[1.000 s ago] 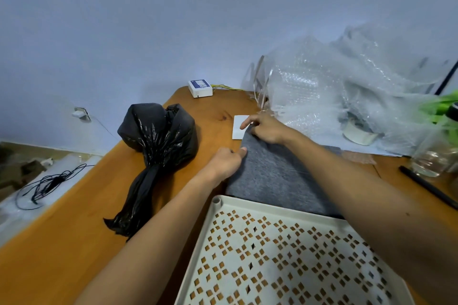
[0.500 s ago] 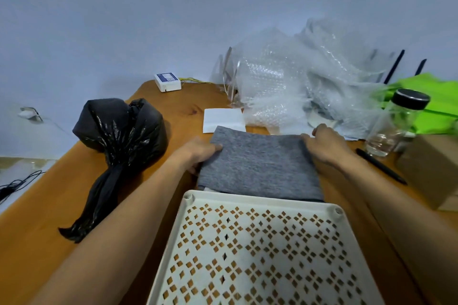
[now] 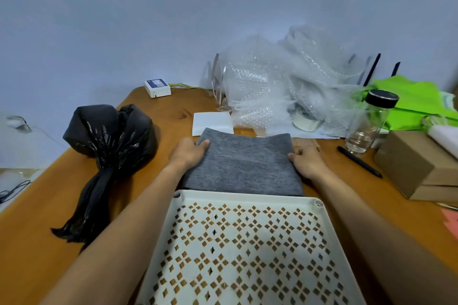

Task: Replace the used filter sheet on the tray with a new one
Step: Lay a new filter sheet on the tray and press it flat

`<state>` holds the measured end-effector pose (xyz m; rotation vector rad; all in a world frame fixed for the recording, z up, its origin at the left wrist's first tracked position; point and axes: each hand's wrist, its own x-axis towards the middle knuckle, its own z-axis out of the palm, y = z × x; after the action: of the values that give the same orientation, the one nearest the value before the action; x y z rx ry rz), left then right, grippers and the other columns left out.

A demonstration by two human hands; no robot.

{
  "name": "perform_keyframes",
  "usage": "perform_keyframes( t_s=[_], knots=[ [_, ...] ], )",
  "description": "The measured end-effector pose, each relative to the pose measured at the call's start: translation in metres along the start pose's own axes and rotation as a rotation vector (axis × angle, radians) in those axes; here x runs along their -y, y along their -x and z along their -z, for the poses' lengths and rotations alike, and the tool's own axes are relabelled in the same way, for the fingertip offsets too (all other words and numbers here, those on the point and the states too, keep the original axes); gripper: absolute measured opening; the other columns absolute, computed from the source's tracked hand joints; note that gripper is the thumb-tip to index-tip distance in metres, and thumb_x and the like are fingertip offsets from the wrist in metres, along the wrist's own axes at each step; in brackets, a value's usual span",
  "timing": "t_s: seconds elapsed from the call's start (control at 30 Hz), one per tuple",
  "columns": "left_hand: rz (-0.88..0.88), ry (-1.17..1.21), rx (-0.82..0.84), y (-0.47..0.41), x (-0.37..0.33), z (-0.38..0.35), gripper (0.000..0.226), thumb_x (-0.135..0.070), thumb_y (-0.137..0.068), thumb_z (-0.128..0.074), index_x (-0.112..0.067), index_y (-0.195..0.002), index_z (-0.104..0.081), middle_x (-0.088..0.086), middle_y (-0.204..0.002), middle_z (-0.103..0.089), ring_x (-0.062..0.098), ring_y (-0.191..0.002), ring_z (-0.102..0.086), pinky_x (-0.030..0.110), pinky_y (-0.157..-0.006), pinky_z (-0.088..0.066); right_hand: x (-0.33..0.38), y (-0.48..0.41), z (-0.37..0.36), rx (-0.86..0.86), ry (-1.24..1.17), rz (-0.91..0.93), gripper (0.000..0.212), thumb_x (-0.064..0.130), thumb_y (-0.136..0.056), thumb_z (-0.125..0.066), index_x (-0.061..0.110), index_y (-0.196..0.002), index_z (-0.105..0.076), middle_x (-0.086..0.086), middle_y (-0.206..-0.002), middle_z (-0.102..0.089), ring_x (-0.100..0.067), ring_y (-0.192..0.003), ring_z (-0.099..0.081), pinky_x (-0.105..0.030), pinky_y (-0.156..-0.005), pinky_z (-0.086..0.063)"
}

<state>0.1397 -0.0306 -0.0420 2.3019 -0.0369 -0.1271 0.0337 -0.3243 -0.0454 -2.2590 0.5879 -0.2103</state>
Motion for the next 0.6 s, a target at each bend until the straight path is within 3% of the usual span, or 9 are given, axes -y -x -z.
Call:
perform_keyframes(
  t_s=[0.1, 0.2, 0.27, 0.43, 0.53, 0.6],
  knots=[
    [-0.046, 0.146, -0.035, 0.003, 0.001, 0.000, 0.040, -0.046, -0.100, -0.055, -0.016, -0.074, -0.059, 0.009, -0.089, -0.067, 0.033, -0.090, -0.064, 0.043, -0.083, -0.052, -0.001, 0.004, 0.000, -0.029, -0.124, 0.025, 0.028, 0.019, -0.097, -0.057, 0.012, -0.071, -0.058, -0.005, -0.073, -0.065, -0.023, -0.071, -0.059, -0.034, -0.064, -0.042],
    [-0.102, 0.188, -0.063, 0.010, -0.006, 0.003, 0.036, -0.039, -0.105, -0.048, -0.015, -0.079, -0.053, 0.007, -0.088, -0.060, 0.028, -0.087, -0.056, 0.037, -0.073, -0.041, 0.004, 0.011, 0.004, -0.086, -0.229, 0.061, 0.018, 0.019, -0.099, -0.053, 0.013, -0.088, -0.066, -0.004, -0.092, -0.071, -0.024, -0.087, -0.067, -0.042, -0.079, -0.053],
    [-0.140, 0.211, -0.089, 0.014, -0.011, 0.008, 0.035, -0.035, -0.106, -0.046, -0.016, -0.077, -0.048, 0.005, -0.085, -0.056, 0.025, -0.085, -0.052, 0.036, -0.072, -0.037, 0.013, 0.018, 0.009, -0.147, -0.279, 0.055, 0.015, 0.021, -0.100, -0.052, 0.015, -0.090, -0.061, -0.007, -0.094, -0.069, -0.027, -0.089, -0.067, -0.045, -0.078, -0.054],
    [-0.229, 0.322, -0.159, 0.035, -0.032, 0.028, 0.032, -0.033, -0.106, -0.049, -0.014, -0.080, -0.052, 0.001, -0.082, -0.056, 0.020, -0.082, -0.051, 0.034, -0.070, -0.036, 0.035, 0.032, 0.032, -0.238, -0.316, 0.131, 0.015, 0.019, -0.105, -0.046, 0.010, -0.104, -0.058, -0.004, -0.098, -0.065, -0.027, -0.095, -0.063, -0.038, -0.076, -0.048],
    [-0.256, 0.363, -0.138, 0.053, -0.044, 0.045, 0.032, -0.034, -0.106, -0.049, -0.015, -0.080, -0.052, -0.001, -0.077, -0.054, 0.018, -0.077, -0.050, 0.034, -0.063, -0.036, 0.044, 0.045, 0.047, -0.258, -0.344, 0.151, 0.017, 0.017, -0.104, -0.046, 0.008, -0.107, -0.060, -0.007, -0.102, -0.065, -0.029, -0.099, -0.063, -0.037, -0.078, -0.045],
    [-0.219, 0.401, -0.081, 0.068, -0.047, 0.055, 0.032, -0.037, -0.106, -0.048, -0.015, -0.084, -0.055, 0.002, -0.083, -0.058, 0.020, -0.080, -0.054, 0.034, -0.068, -0.041, 0.046, 0.056, 0.055, -0.254, -0.351, 0.154, 0.021, 0.018, -0.103, -0.047, 0.006, -0.109, -0.064, -0.012, -0.108, -0.068, -0.031, -0.102, -0.064, -0.040, -0.084, -0.048]
  ],
)
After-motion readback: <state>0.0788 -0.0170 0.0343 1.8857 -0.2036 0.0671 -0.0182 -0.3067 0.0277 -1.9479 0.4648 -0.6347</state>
